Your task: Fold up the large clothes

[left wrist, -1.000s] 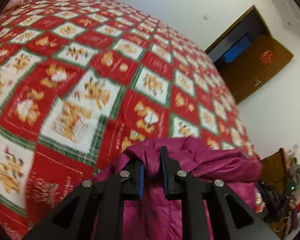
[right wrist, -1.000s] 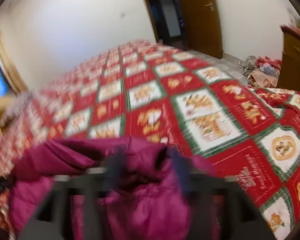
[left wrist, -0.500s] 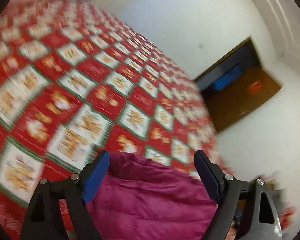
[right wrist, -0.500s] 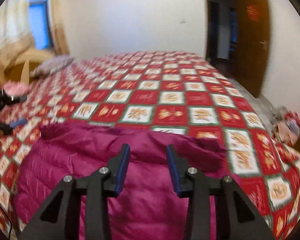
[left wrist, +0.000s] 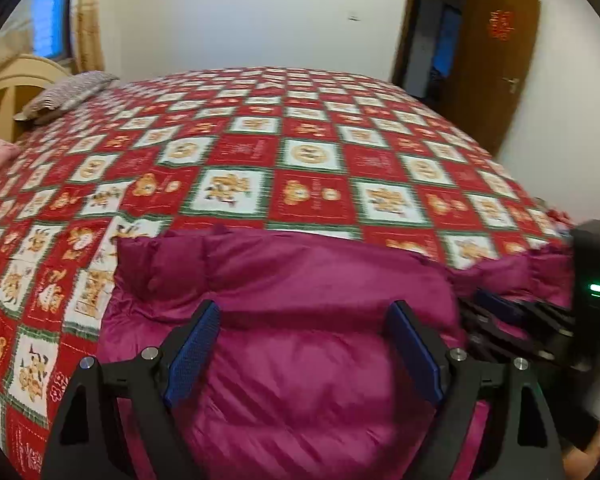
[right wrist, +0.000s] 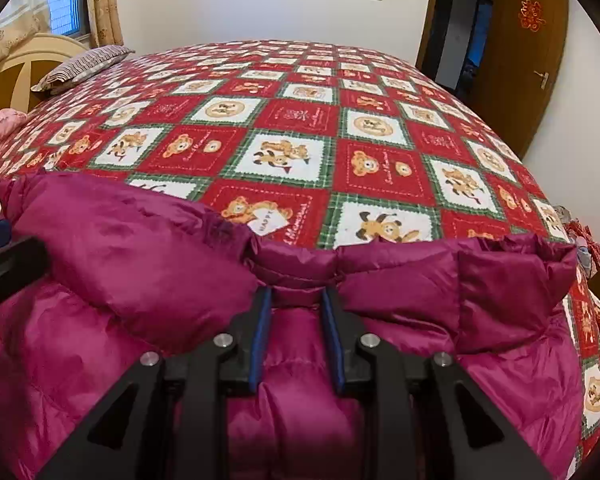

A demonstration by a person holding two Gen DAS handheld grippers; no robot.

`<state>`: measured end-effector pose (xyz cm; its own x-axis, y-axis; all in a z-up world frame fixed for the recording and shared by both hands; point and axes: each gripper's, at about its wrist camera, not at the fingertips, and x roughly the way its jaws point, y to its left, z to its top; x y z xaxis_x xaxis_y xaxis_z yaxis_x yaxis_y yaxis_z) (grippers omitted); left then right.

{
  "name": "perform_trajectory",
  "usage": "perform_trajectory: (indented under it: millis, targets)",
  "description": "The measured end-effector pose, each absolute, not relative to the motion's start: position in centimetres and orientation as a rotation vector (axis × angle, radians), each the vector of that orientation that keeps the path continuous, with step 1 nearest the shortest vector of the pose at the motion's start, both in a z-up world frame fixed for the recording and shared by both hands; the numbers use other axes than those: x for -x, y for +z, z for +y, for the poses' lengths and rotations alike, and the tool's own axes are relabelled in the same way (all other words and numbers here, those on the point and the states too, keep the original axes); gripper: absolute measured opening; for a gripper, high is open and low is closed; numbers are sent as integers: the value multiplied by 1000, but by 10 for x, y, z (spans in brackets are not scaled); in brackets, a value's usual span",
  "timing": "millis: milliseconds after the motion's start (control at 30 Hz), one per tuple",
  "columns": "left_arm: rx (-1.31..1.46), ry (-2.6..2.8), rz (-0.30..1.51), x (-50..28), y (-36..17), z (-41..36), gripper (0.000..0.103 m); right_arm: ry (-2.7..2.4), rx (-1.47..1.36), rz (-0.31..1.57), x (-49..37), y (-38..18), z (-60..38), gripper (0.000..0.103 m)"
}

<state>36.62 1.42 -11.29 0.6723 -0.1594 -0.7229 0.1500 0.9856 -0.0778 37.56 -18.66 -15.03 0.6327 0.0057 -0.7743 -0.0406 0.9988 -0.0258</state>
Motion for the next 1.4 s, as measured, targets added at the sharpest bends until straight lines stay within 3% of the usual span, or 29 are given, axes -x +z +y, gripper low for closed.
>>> perform_trajectory:
  millis: [467,633,667,767,1100,1167,1267,1400]
  targets:
    - [39,-123,863,-376,-151,20,92,-111,-122,786,-353,-109,-265,29]
    - [23,-115,871,-377,-152,16,93,-250,-161,875,-357,-137,-321,29]
    - [20,-114,871,-377,-152,16,94,-259,-188,887,-356,-146,-329,37]
    - [11,-109,872,-377,-152,14,94,-241,-288,876,-352,-156,-346,38]
    - [-5,-98,877,-378,-154,13,95,-281,-214,893,-355,-153,-337,38]
    - [-12,-95,883,-378,-154,13,95,-322,-137,881,-348,-137,-329,30]
    - [-41,-103,906,-376,-152,12,95,-291,-141,749,-317,-100,-309,30]
    - [-66,-92,891,-348,-127,22,95,-154,-122,729,-288,-82,-261,30]
